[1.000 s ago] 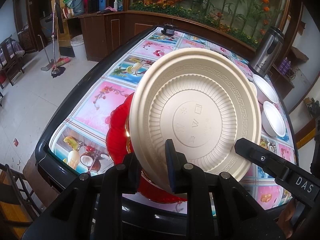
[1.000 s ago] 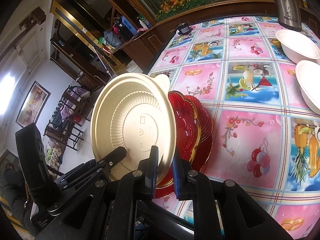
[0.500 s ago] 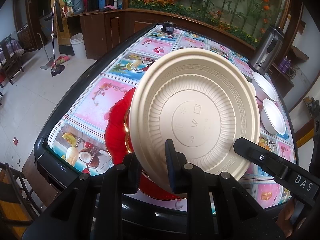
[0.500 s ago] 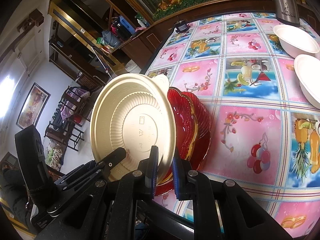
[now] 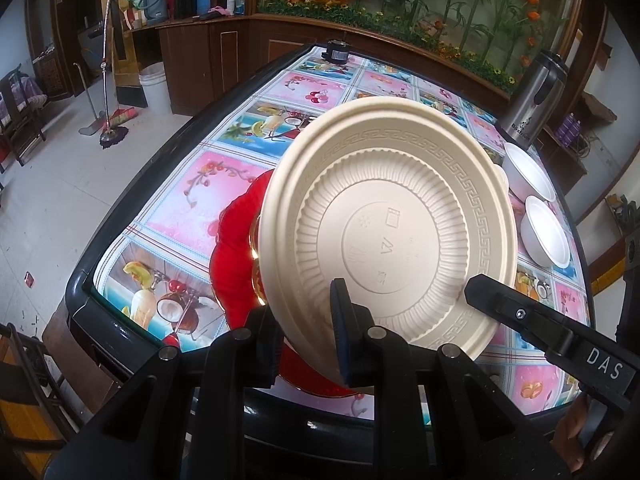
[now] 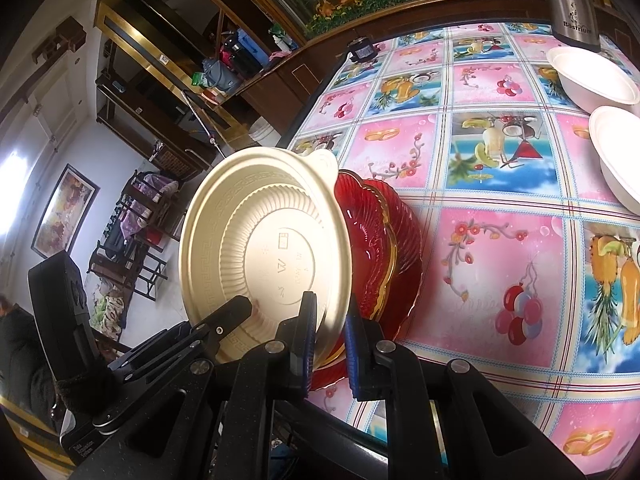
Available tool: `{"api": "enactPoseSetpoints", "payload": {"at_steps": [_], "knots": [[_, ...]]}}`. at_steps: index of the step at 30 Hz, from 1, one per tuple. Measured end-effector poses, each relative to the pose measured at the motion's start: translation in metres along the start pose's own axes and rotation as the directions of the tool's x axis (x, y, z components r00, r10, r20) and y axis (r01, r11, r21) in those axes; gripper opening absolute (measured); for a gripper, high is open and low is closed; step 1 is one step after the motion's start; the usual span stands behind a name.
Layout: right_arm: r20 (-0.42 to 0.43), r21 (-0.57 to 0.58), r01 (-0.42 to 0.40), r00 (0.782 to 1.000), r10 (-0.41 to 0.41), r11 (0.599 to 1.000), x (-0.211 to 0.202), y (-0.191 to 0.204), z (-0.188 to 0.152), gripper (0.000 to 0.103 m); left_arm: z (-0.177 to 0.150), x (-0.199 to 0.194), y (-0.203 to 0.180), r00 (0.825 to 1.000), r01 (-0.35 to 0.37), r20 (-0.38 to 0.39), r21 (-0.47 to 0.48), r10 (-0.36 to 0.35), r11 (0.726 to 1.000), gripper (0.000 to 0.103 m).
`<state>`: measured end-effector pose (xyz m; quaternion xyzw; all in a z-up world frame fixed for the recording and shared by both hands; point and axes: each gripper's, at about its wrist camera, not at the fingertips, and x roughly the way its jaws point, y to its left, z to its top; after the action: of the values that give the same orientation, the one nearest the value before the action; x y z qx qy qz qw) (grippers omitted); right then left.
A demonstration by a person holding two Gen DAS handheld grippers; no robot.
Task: Organize plates and bowls
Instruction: 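Lower the held beige bowl onto the red plate stack with both grippers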
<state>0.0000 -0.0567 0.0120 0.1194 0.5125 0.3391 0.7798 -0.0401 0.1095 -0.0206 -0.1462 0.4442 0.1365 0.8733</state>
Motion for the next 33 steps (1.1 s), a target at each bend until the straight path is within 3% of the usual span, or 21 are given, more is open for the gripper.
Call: {"api": "enactPoseSetpoints", "payload": {"at_steps": [33], "knots": [[-0.028,0.008,0.017,0.999,-0.016,1.000,0.0035,-0.0005,-0.0009,0.013,-0.0031,0.0025,0.0030,0.999,0.027,-0.033,-0.010,-0.027,1.000,0.019]]}}
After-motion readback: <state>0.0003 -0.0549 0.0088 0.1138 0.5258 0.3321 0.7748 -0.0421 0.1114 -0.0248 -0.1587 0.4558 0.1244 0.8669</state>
